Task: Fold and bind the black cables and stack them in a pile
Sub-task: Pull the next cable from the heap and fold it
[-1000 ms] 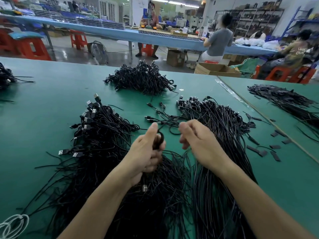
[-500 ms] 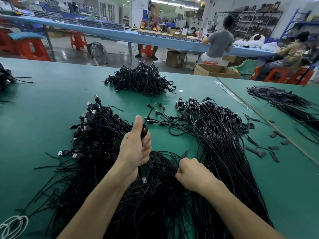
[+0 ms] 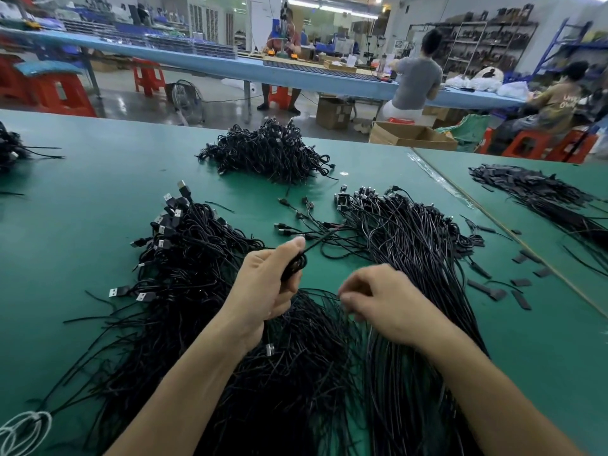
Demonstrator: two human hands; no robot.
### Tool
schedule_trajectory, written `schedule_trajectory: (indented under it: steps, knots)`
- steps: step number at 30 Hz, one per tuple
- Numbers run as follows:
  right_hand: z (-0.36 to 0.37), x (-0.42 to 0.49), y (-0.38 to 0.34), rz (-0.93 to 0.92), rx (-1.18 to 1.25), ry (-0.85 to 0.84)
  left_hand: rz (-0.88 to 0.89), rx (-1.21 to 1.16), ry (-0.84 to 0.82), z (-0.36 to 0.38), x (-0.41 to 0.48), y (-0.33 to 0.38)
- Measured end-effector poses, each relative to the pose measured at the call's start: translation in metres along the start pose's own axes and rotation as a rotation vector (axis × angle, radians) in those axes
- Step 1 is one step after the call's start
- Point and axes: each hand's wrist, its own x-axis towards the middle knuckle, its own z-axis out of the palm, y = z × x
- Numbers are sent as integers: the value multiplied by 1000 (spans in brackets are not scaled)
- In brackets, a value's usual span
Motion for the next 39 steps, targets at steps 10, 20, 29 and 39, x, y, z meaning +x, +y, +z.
schedule_trajectory:
  steps: [10,20,29,39]
  knots:
    - [0,-10,-43,-410,575,202,113,-77,-155,11,-8,7]
    - [-4,-14,-44,-311,483,296,281,-60,-13,20,-7,7]
    - [10,-18,-48,-257,445,277,315,-90,66,18,-8,7]
    - [16,-34,-58,-681,-584,462,135,68,80,12,-4,-1]
